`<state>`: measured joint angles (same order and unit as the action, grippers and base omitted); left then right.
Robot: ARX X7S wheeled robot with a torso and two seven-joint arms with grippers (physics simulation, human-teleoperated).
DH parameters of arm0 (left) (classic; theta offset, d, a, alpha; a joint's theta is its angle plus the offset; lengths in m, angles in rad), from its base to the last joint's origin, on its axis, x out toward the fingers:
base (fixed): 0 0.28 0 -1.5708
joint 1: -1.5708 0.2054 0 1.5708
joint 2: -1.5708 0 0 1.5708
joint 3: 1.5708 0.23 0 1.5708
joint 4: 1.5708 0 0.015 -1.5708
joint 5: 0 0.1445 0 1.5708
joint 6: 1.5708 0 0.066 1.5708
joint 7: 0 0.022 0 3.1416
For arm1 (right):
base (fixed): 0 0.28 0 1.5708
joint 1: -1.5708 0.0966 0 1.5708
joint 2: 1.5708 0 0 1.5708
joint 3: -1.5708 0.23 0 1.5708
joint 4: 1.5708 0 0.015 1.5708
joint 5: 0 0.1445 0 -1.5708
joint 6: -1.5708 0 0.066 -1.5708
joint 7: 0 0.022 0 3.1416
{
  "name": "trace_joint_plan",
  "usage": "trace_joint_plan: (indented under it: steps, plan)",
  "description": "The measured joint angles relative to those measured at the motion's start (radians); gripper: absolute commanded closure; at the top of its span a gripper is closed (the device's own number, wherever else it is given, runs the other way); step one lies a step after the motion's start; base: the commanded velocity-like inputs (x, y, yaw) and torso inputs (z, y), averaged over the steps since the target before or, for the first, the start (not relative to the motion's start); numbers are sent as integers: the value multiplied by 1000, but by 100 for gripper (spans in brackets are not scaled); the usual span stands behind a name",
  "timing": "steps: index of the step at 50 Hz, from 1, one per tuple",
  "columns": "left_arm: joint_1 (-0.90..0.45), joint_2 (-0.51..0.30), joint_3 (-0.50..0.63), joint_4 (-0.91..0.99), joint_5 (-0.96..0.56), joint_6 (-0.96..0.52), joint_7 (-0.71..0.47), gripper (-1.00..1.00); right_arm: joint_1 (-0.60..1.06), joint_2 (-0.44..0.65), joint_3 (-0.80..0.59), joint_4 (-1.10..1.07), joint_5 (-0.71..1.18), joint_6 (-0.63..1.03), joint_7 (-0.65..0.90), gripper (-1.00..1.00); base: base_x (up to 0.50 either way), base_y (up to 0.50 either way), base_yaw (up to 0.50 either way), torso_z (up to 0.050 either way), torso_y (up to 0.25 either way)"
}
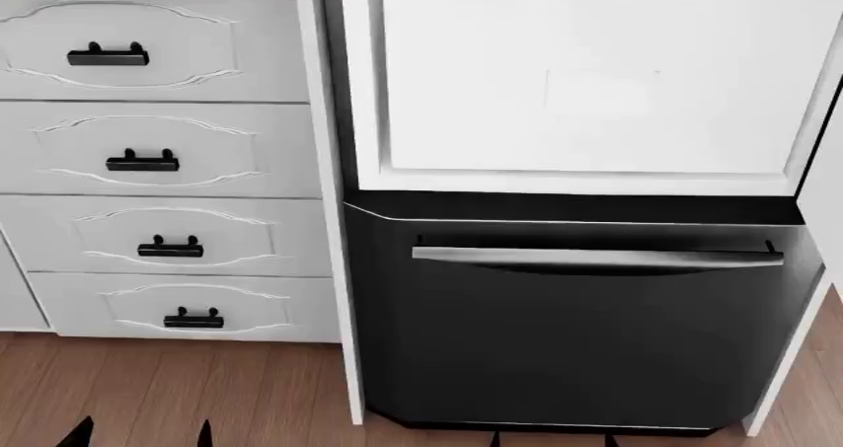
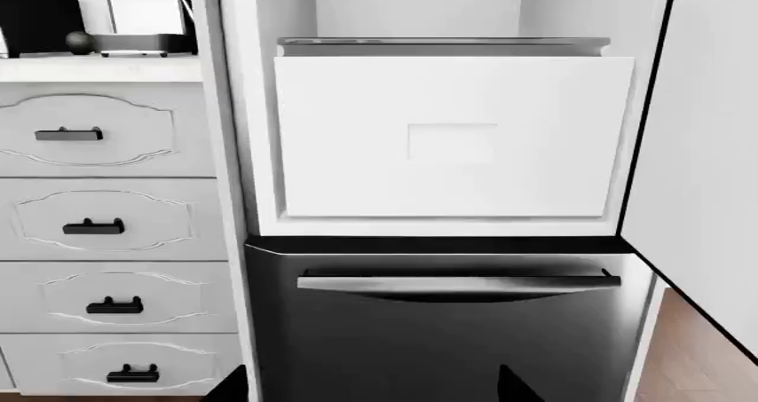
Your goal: Close the fridge door
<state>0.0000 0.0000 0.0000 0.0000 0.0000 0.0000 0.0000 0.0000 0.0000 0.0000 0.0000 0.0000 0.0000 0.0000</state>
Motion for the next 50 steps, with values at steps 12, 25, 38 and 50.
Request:
trace_joint_plan:
  steps: [12,25,38,50]
  plan:
    - [-1,-30,25,9,-45,-13,-32,-100,-1,33,-49,-17,3,37,35,-100,-292,0,0,0,0]
    - [2,-56,52,21,-81,-17,-53,-100,-11,60,-82,-38,10,47,65,-100,-115,0,0,0,0]
    - [0,-76,72,26,-103,-15,-73,-100,-13,77,-102,-45,25,45,88,-100,0,-402,0,0,0]
    - [0,-89,88,35,-121,-17,-88,-100,-12,95,-118,-53,36,53,107,-100,-315,-239,0,0,0]
